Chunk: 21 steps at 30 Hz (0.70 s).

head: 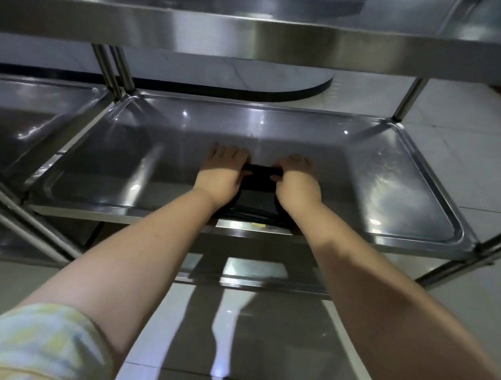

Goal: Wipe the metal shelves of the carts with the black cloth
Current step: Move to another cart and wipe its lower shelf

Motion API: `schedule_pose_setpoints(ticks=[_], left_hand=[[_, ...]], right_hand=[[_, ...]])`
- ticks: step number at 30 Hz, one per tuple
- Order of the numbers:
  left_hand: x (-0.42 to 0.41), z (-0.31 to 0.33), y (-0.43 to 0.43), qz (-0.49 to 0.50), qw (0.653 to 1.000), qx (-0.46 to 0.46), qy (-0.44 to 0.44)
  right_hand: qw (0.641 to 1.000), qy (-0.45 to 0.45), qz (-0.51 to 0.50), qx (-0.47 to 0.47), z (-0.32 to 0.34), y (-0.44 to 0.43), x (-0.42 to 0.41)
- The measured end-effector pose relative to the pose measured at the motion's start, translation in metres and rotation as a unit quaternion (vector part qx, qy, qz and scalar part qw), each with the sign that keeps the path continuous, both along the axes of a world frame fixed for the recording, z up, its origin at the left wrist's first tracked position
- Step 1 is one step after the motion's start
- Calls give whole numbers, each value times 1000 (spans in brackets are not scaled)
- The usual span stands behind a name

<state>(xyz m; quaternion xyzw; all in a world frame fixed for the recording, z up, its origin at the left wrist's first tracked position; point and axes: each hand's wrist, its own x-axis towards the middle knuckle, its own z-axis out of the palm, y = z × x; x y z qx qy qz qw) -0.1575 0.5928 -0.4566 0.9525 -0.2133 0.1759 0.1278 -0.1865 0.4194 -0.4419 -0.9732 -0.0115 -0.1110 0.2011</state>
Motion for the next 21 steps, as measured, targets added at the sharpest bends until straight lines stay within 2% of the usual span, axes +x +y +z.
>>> schedule_pose_setpoints(ticks=[3, 5, 9, 14, 17, 21], left_hand=[[-22, 30, 2, -20, 996, -60, -69], [-41, 53, 3, -46, 989, -66, -127], [-79, 78, -4, -100, 970, -101, -197], [-142, 67, -22, -147, 948, -155, -235], [-173, 38, -37, -166, 955, -176, -171], [-193, -33, -67, -198, 967, -151, 58]], right_hand=[[990, -97, 21, 100, 22, -11, -26], [979, -154, 28, 130, 35, -17, -47], [959, -236, 58, 148, 58, -26, -91], [944, -284, 76, 152, 55, -47, -156], [957, -233, 110, 134, 23, -72, -191], [971, -89, 126, 182, -49, -112, -223]])
